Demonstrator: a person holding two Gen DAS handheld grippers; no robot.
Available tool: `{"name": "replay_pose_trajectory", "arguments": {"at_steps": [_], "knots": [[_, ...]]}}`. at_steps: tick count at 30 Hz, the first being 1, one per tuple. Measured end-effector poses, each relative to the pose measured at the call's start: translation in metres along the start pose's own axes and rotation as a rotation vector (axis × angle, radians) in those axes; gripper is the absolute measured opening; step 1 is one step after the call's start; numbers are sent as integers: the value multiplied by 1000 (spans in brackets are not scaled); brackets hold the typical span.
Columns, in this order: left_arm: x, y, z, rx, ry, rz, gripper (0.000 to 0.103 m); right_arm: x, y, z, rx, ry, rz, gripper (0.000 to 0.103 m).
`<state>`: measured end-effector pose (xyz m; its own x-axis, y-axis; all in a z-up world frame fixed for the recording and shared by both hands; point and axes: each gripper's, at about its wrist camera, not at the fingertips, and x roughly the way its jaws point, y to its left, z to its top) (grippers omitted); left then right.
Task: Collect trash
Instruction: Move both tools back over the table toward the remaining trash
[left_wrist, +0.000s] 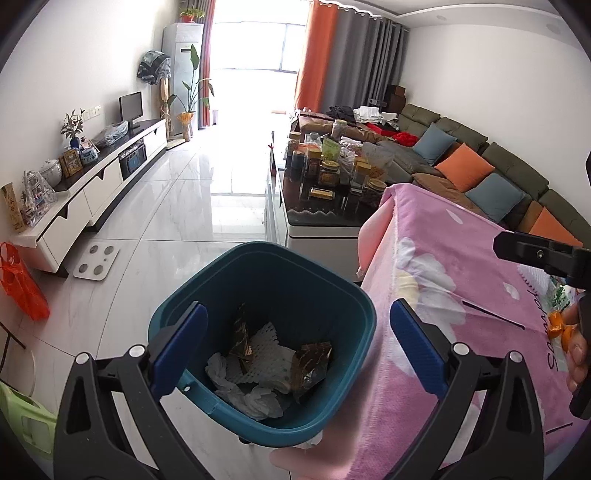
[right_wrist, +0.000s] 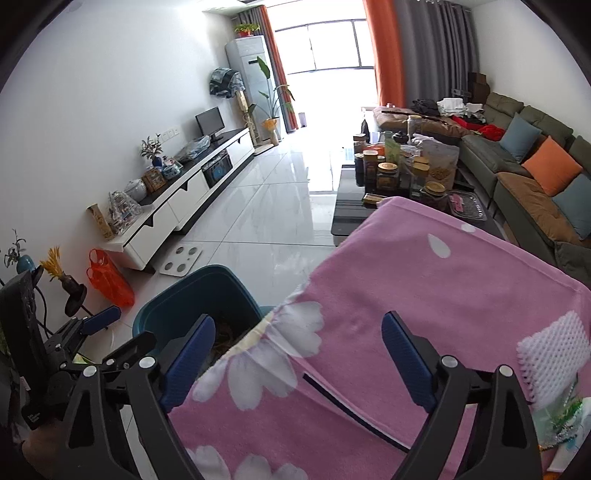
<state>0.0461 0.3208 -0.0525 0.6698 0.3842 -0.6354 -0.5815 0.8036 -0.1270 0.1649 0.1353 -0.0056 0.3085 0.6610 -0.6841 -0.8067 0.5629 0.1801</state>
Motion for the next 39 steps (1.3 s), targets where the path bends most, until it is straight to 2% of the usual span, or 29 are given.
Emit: {"name": "replay_pose_trajectory", "arguments": {"at_steps": [6, 15, 26, 39], "knots": [[-28, -34, 2, 42, -43, -44, 97, -28, -29, -17, 33, -37, -93, 96], [-69, -80, -6, 111, -105, -104, 97, -77, -62, -52, 82, -96, -211, 96], [-115, -119, -26, 184, -163, -213, 97, -127, -72, -100, 115, -149, -354, 96], [-135, -157, -46, 269, -178, -339, 97, -175, -79, -162, 205, -187, -500, 96]]}}
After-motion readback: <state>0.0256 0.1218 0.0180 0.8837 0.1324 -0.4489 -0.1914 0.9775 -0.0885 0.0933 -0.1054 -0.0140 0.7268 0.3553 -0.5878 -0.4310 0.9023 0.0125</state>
